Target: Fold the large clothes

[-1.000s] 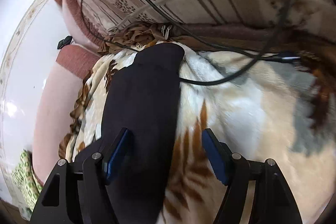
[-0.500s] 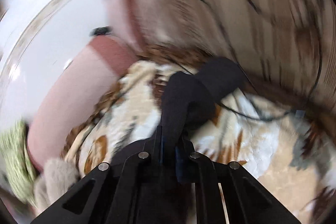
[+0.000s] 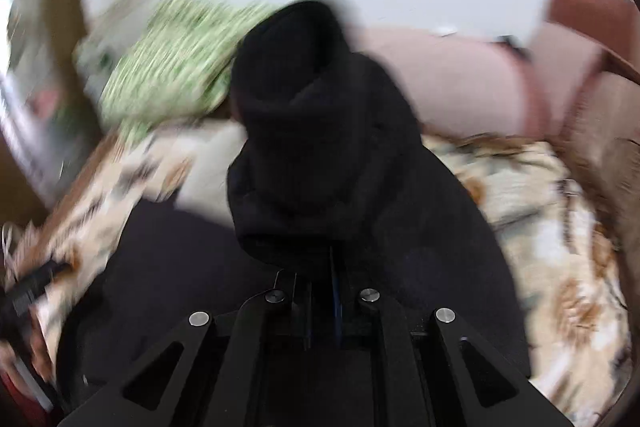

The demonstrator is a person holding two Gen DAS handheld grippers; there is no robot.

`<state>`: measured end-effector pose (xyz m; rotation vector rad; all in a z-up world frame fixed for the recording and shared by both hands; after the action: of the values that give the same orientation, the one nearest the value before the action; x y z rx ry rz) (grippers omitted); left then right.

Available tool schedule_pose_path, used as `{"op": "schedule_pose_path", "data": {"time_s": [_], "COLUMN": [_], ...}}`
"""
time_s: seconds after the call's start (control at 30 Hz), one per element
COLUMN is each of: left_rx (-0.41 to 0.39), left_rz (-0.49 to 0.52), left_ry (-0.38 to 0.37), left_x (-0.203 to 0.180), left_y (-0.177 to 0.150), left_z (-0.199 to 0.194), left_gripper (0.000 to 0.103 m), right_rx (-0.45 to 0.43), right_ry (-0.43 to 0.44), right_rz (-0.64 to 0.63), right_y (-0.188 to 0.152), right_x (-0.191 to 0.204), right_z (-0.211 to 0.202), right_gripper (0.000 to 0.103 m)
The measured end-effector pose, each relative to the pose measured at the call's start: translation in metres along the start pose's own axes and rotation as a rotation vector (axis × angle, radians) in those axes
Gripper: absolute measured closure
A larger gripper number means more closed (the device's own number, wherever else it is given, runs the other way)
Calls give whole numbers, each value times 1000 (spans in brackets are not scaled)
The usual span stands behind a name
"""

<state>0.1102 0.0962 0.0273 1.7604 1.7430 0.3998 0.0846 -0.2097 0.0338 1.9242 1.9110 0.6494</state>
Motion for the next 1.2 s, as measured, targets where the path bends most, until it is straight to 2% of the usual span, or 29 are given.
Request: {"op": "schedule_pose_path", "data": {"time_s": [0.07, 0.13, 0.17, 0.2, 0.23, 0.27, 0.37, 0.47, 0.57, 0.67, 0.77, 0.83, 0.93, 1.03, 1.07, 1.1, 1.17, 1.2], "left_rx": [4, 9, 16, 22, 27, 36, 52, 56, 88, 119, 162, 186, 251, 358, 384, 400, 450, 452], "left_rz": [-20, -36, -47, -52, -56, -63, -59, -20, 48, 112, 198, 232, 227, 194, 187, 184, 187, 183], "left_ry": [-10, -24, -35, -45, -56, -75, -117, -166, -230, -246, -272, -282, -316, -367, -367, -353, -347, -345], "left_x": [7, 11, 14, 15, 15, 15, 7, -12, -39, -67, -100, -120, -142, -158, -162, -165, -170, -171], "left_y": [3, 5, 5, 6, 6, 6, 4, 0, -5, -5, 0, 5, 11, 8, 4, 2, -6, -7], "left_z": [-2, -2, -2, -2, -1, 0, 4, 5, 9, 14, 24, 36, 63, 97, 104, 109, 115, 113], "left_gripper": [16, 16, 16, 16, 16, 16, 16, 16, 16, 16, 20, 20, 20, 20, 30, 52, 87, 89], "right_rx": [84, 131, 140, 141, 141, 131, 52, -19, -141, -220, -226, -222, -243, -255, -260, -263, -266, -268], "right_ry": [-4, -63, -114, -132, -126, -103, -71, -28, -47, -43, 17, 6, 23, 63, 60, 53, 35, 33], "right_rz": [-58, -126, -191, -227, -259, -269, -241, -152, -19, 110, 215, 227, 276, 310, 311, 311, 331, 346], "right_y": [-17, -33, -44, -50, -57, -63, -75, -83, -83, -79, -82, -77, -77, -81, -81, -82, -83, -84], "right_x": [27, 42, 52, 57, 63, 65, 60, 46, 14, -6, -32, -40, -56, -65, -67, -69, -75, -80], "right_z": [36, 57, 63, 61, 55, 46, 8, -16, -34, -37, -33, -31, -39, -45, -48, -49, -50, -50], "right_gripper": [89, 85, 81, 70, 63, 53, 32, 30, 30, 29, 29, 29, 29, 29, 29, 29, 29, 29]}}
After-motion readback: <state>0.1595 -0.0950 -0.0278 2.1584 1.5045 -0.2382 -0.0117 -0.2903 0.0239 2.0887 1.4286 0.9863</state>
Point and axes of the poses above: each gripper's, at about its wrist camera, not at the fingertips, and z roughly the way its jaws point, x to its left, y to its top, the point moved 4 cm from there along z, roughly the way its jaws point, and after that the axes turned 11 degrees about x, right-handed, at the moved point
